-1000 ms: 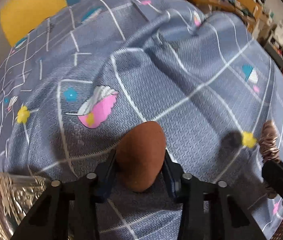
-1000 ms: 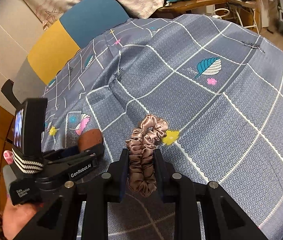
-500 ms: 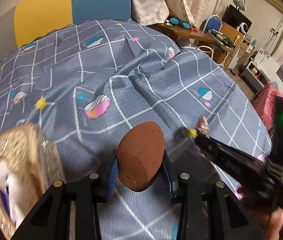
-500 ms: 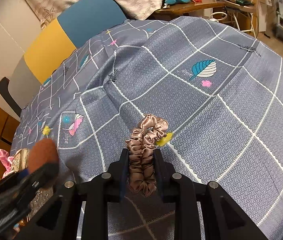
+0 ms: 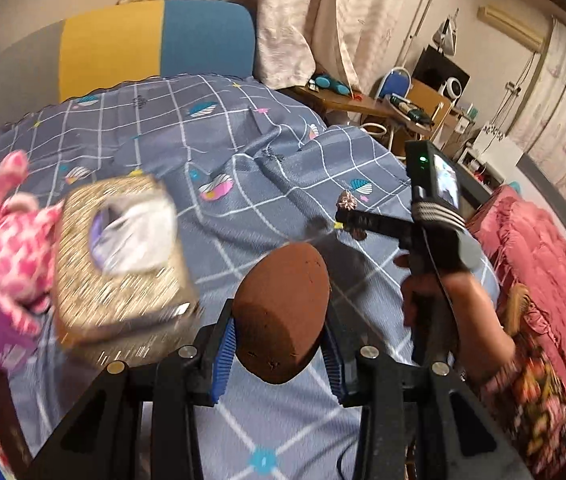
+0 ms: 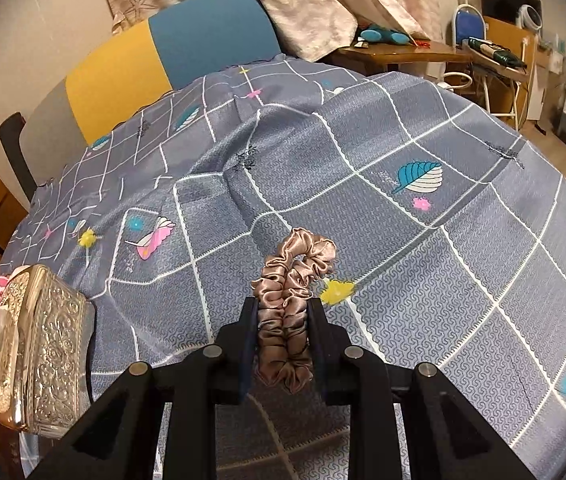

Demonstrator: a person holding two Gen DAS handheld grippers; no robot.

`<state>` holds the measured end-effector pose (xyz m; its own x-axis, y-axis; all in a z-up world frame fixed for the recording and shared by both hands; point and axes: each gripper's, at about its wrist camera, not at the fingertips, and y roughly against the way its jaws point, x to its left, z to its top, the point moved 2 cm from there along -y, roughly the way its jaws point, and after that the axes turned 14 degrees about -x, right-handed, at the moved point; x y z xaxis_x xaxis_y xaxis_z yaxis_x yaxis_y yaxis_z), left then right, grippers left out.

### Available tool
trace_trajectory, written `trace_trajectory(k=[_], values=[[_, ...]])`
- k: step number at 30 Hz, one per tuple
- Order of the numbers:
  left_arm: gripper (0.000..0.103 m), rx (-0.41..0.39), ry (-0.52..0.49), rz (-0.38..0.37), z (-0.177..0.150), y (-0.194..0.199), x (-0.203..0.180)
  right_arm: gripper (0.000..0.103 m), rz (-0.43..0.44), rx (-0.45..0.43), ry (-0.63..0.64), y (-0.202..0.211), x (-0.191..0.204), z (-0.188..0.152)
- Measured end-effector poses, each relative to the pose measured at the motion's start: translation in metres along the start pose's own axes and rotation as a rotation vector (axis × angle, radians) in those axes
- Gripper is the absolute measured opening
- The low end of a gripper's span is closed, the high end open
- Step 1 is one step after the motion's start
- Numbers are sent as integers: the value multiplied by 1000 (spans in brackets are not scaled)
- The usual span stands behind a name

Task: Organize soft objects
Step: 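Carry the makeup sponge into the gold tray and open the left tool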

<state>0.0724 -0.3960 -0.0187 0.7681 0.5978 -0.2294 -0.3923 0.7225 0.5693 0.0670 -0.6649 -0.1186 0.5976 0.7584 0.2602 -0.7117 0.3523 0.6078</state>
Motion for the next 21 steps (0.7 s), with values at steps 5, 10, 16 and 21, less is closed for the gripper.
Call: trace_trajectory(k=[5,10,16,21], values=[[39,-13,7,25,-22,41,22,25,0,8,-8,1,-1,-2],[39,-12,69,76,-46,74,53,25,-5,18,9,-1,3,-6],[39,-60,139,150,-61,117,86,25,-5,19,33,-1,7,-9],[39,-109,216,221,-75,152,120,25,-35,-4,26,2,2,-7]])
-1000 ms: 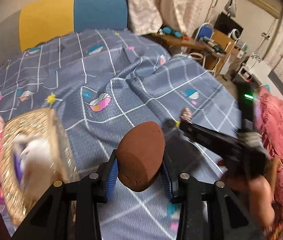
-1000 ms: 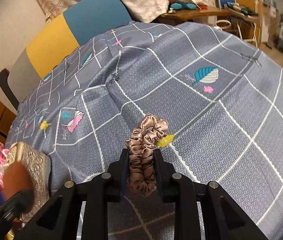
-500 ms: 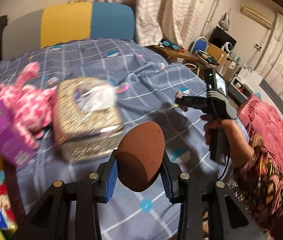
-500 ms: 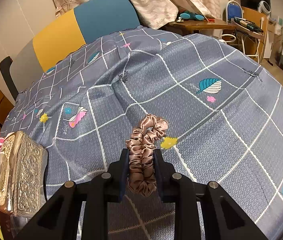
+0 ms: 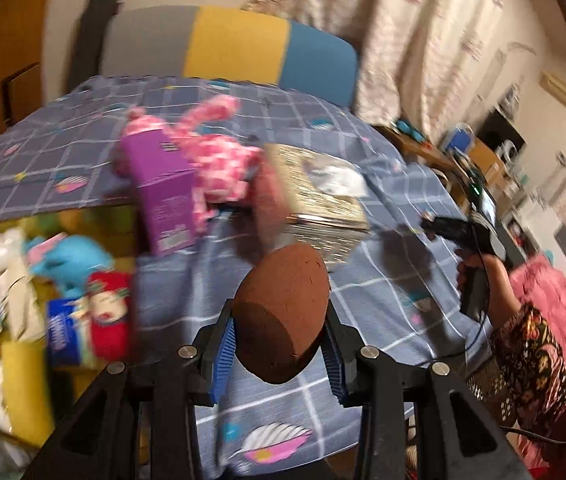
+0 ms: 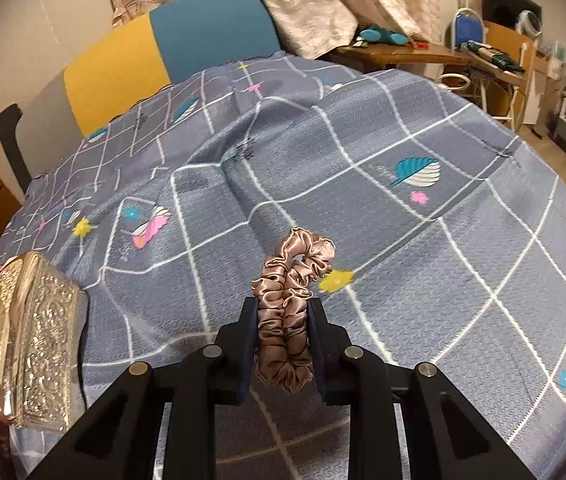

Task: Organize soft objects
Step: 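Carry the makeup sponge into the gold tray and open the left tool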

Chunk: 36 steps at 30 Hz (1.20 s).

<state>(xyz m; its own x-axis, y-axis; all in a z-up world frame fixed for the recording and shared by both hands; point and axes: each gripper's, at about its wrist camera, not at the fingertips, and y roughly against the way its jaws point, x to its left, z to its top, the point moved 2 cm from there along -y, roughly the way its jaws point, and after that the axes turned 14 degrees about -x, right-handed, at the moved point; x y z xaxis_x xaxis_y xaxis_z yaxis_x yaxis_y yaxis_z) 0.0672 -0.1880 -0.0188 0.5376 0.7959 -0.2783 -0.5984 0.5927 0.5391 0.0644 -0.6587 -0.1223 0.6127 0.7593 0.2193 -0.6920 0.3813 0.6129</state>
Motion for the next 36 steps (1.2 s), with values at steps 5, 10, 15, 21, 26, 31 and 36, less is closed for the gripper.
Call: trace_trajectory(k=[5,10,15,21,26,31,36], values=[[39,3,75,88,-13,21,50,25,-10,-28,-19,5,-3,1],[39,48,119,187,-34,30,93,25,-14,-36,-37,6,-8,3],[40,93,152,253,-52,30,119,25,-17,-64,-55,10,-12,6],[40,155,159,298,-68,20,132,25,-19,-90,-76,16,-15,9],[41,188,177,321,-74,11,142,25,-22,-89,-80,15,-15,9],[45,200,183,333,-75,9,143,25,-22,-86,-77,14,-14,8],[47,205,178,354,-76,10,140,25,-24,-87,-74,14,-15,8]])
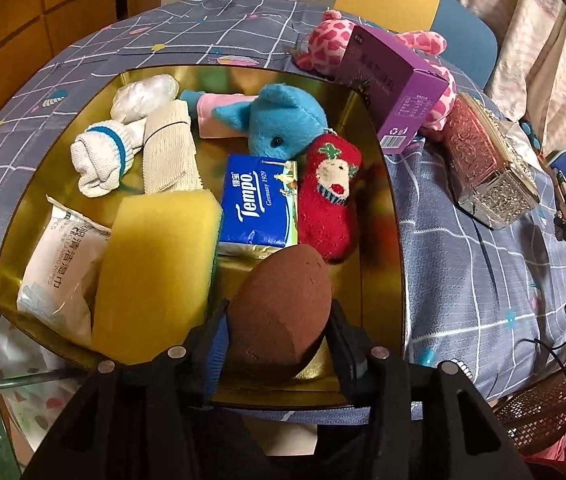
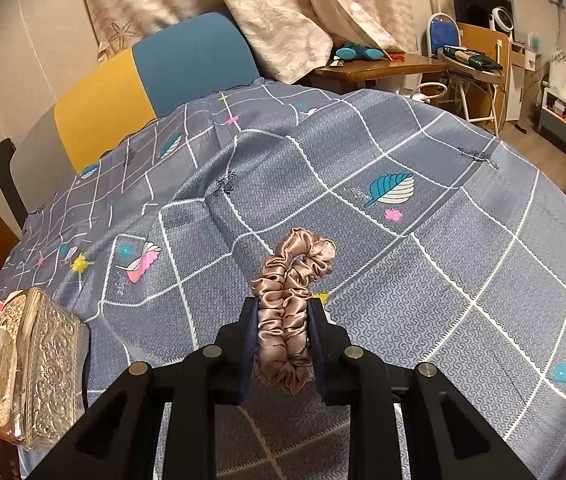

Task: Organize soft objects
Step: 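Carry the makeup sponge into the gold tray and open the left tool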

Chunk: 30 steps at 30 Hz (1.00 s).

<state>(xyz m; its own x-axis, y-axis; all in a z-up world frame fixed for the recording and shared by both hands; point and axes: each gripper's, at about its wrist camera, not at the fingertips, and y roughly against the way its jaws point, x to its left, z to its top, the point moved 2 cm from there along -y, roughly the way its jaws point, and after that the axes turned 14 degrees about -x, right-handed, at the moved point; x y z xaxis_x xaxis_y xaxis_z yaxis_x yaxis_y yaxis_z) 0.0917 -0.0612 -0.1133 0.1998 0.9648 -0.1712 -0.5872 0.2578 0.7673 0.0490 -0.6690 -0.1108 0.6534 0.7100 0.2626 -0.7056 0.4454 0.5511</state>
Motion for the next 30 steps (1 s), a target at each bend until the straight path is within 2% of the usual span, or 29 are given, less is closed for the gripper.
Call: trace_trajectory(k=[11,16,27,30], values=[[49,5,-17,22,-1,1,-1,25,-2,-13,-5,3,-1,1],[58,-30,2,14,2,6,0,25,-1,-19,-8,4,-2,2],[58,-116,43,22,15,26,7,25,5,-55,15,16,5,2],[58,-145,32,18,20,32,5,25,13,-33,9,19,10,-2]])
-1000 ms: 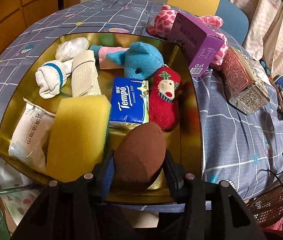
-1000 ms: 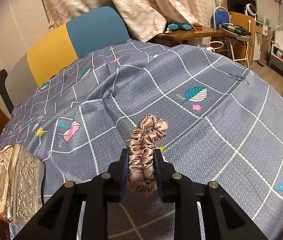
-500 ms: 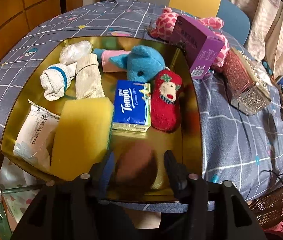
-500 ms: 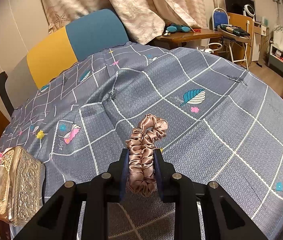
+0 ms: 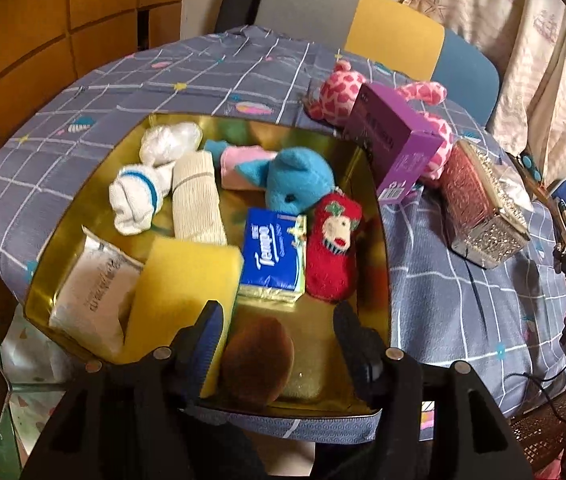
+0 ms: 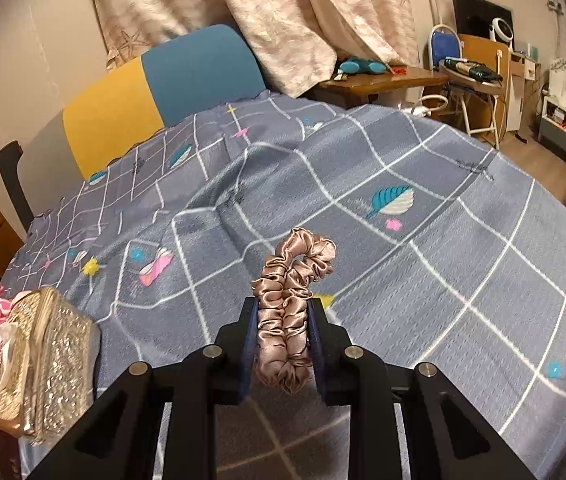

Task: Organize soft objects
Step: 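Carry the makeup sponge into the gold tray and open the left tool, then carry the scrunchie into the gold tray and open the right tool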

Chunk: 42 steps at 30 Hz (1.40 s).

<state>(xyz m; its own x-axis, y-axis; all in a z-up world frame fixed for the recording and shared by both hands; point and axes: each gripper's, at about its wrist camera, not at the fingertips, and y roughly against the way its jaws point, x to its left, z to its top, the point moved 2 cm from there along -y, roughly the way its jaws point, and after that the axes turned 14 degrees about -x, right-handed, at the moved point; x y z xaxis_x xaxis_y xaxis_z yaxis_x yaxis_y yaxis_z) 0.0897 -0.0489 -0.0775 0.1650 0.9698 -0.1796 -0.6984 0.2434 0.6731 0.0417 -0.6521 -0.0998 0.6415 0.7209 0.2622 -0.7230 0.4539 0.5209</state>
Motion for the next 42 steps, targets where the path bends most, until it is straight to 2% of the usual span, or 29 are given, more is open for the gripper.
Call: trace_trajectory(k=[5,8,14,20,35,42], values=[[58,-20,-30,-43,3,2,-8,25,7,20,30,19,16,-10],[58,-17,-39,-69,3,0,-12,25,21,15,93,40,37,-18],[58,-10,-13,-121,3,-1,-13,25,90,3,241,88,94,-38],[58,-45,-16,-145,7,11,-11,25,154,35,306,115,142,-51],[58,-124,-14,-210,16,36,6,25,425,88,411,185,266,-95],[58,-163,-48,-187,20,52,15,25,567,138,425,216,319,-125]])
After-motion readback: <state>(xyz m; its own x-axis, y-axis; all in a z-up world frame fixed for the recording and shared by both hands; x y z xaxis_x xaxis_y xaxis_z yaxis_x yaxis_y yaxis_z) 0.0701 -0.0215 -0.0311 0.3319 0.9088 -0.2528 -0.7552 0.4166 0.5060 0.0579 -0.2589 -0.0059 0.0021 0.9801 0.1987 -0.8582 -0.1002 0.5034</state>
